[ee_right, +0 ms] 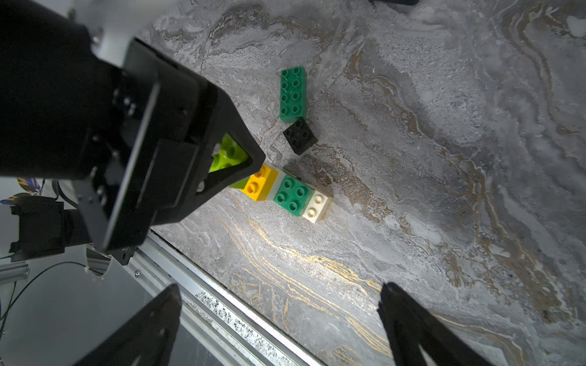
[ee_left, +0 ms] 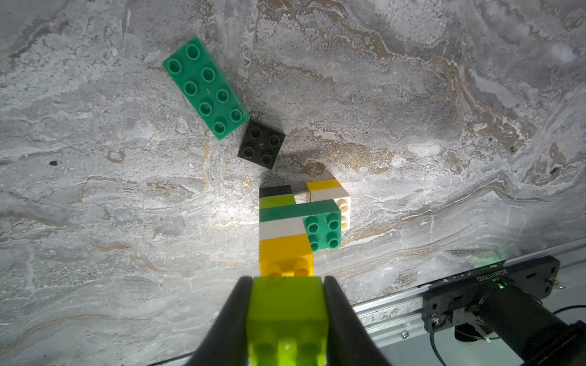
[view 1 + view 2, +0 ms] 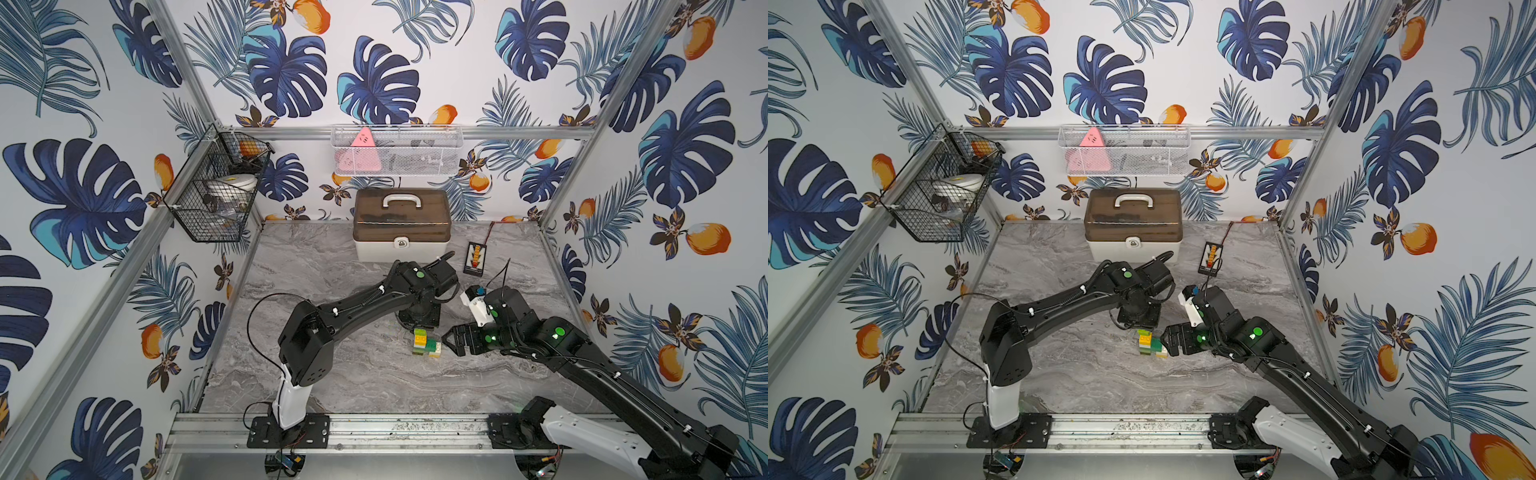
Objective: Assemble a giraffe with lego
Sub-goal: Assemble the lego brick with the lego brick.
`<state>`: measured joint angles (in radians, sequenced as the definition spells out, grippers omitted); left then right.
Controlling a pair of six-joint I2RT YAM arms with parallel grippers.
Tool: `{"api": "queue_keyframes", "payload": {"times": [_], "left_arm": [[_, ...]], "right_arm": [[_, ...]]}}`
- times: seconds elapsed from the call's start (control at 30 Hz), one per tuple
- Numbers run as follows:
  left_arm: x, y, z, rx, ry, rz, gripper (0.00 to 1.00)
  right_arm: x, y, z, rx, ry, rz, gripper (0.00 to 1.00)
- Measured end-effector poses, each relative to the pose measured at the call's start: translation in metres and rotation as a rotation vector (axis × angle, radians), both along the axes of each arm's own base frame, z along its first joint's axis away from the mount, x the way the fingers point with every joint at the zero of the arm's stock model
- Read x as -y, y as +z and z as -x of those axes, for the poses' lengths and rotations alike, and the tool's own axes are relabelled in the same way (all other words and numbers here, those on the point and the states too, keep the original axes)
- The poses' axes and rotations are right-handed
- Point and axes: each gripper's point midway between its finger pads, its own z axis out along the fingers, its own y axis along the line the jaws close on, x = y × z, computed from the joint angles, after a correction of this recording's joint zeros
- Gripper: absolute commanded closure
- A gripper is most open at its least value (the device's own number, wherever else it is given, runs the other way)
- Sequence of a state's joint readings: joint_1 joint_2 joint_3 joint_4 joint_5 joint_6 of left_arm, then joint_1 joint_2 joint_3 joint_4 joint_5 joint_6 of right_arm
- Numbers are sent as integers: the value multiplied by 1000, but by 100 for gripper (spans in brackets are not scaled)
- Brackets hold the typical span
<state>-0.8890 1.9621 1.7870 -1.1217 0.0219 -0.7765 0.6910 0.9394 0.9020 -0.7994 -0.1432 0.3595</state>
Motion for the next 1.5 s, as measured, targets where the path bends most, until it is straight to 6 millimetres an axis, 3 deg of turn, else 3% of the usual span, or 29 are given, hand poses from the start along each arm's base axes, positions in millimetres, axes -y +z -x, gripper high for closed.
{"api": "queue_keyframes", "payload": {"times": [1.5], "left_arm": [[1,-20,9,-36,18,-66,63]], "right_arm": [[8,1,-6,25,-43,23,0]]}}
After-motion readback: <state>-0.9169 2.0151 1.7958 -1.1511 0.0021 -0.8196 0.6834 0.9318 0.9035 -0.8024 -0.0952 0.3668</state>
